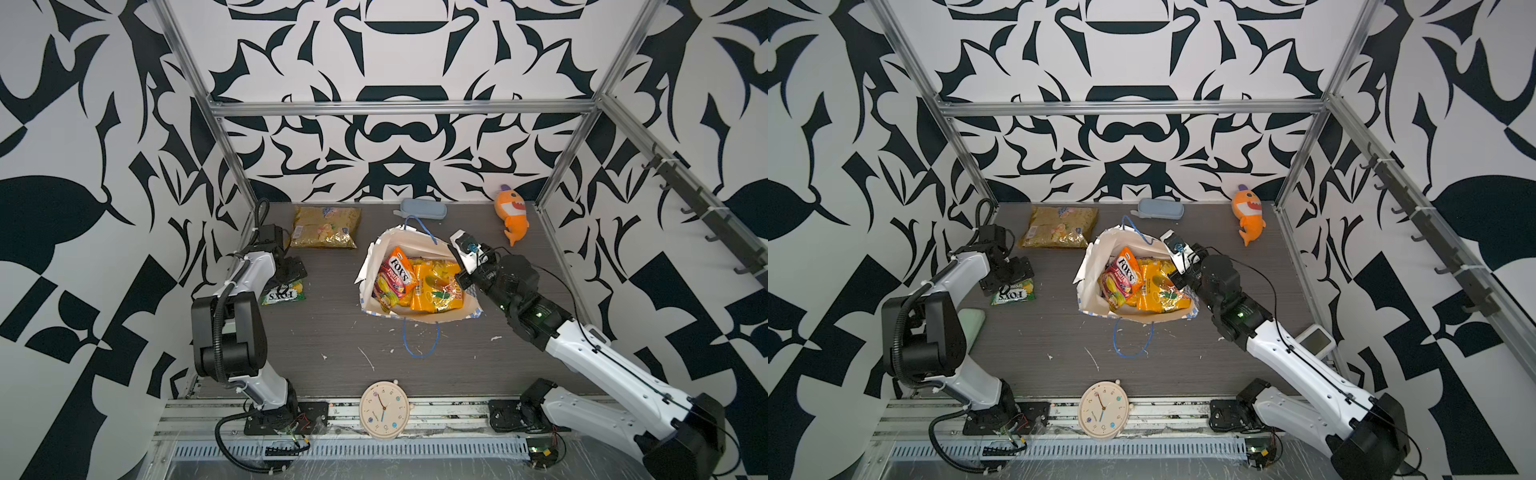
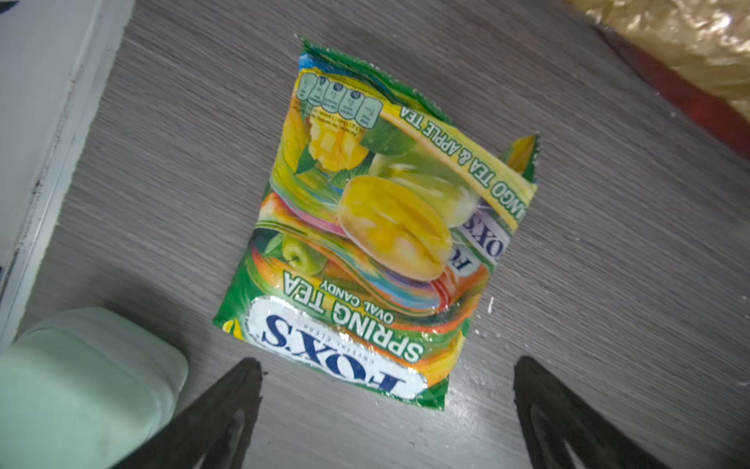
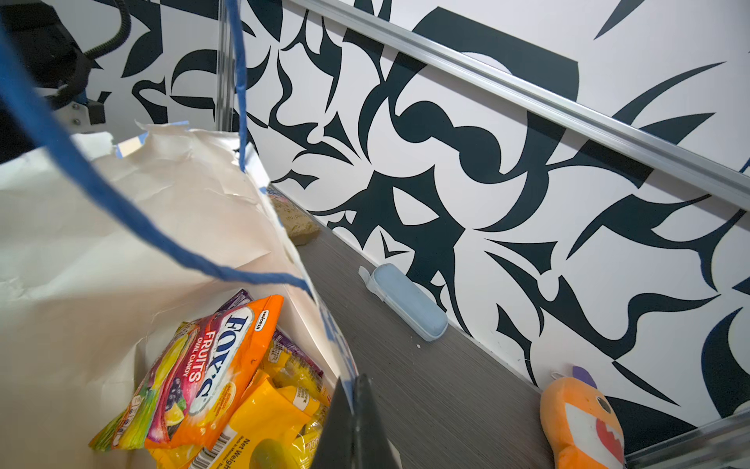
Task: Take the snacks out of the paper bag
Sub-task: Rotate the paper bag at the middle-left of the table.
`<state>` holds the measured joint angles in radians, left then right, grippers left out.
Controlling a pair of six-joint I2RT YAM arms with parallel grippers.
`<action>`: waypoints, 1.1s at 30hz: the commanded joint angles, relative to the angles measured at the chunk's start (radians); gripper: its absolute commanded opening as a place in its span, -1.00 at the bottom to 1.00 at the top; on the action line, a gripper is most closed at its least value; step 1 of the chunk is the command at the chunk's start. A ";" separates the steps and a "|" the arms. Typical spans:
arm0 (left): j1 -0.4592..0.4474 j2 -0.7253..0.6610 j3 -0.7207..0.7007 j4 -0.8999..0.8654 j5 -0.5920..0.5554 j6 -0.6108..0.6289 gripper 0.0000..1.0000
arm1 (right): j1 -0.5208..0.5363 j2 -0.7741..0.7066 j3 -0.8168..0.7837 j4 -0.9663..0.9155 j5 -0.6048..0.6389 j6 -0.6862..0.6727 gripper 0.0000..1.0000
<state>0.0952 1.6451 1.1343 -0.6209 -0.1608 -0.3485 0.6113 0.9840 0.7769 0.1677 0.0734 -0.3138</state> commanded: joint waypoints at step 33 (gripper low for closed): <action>-0.093 0.265 0.161 0.020 -0.009 0.134 0.76 | 0.007 -0.042 -0.018 0.050 0.032 0.005 -1.00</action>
<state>-0.0002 1.8915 1.2922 -0.5850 -0.1638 -0.2153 0.6132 0.9676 0.7574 0.1848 0.0830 -0.3138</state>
